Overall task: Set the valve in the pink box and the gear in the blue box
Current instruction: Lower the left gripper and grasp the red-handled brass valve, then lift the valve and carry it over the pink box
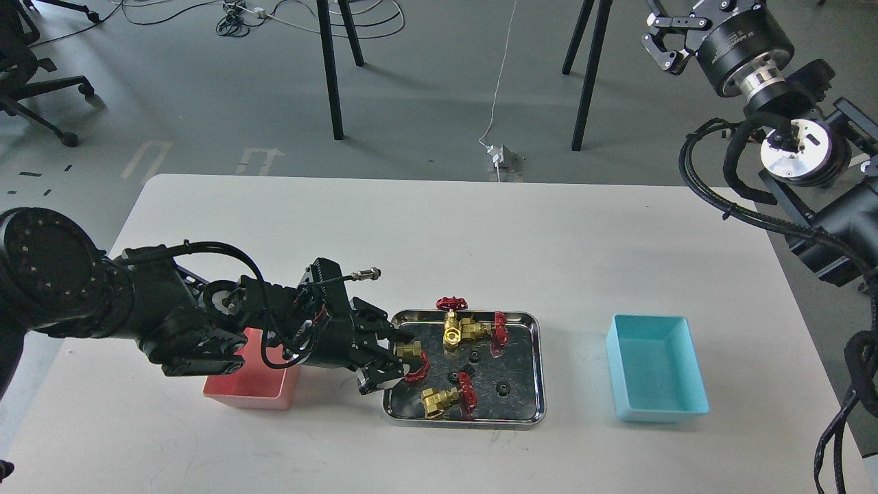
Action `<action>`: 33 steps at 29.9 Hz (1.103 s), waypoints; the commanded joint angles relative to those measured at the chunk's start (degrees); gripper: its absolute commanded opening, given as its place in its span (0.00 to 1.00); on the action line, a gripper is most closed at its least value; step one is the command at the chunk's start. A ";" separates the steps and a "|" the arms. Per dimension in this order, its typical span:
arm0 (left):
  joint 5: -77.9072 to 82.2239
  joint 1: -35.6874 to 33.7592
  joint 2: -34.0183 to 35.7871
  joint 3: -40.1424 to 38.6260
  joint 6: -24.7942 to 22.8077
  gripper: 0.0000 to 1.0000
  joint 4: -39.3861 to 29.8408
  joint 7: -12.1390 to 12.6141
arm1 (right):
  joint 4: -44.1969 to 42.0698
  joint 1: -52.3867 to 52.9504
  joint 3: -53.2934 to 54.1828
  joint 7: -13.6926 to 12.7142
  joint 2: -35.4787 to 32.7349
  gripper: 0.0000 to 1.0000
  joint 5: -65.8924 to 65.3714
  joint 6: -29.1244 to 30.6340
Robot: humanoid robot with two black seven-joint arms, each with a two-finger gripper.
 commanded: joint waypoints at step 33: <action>9.75 -11.52 34.39 -8.54 0.05 0.10 -19.60 0.00 | -1.23 17.50 -3.08 -3.60 2.03 1.00 0.00 -8.61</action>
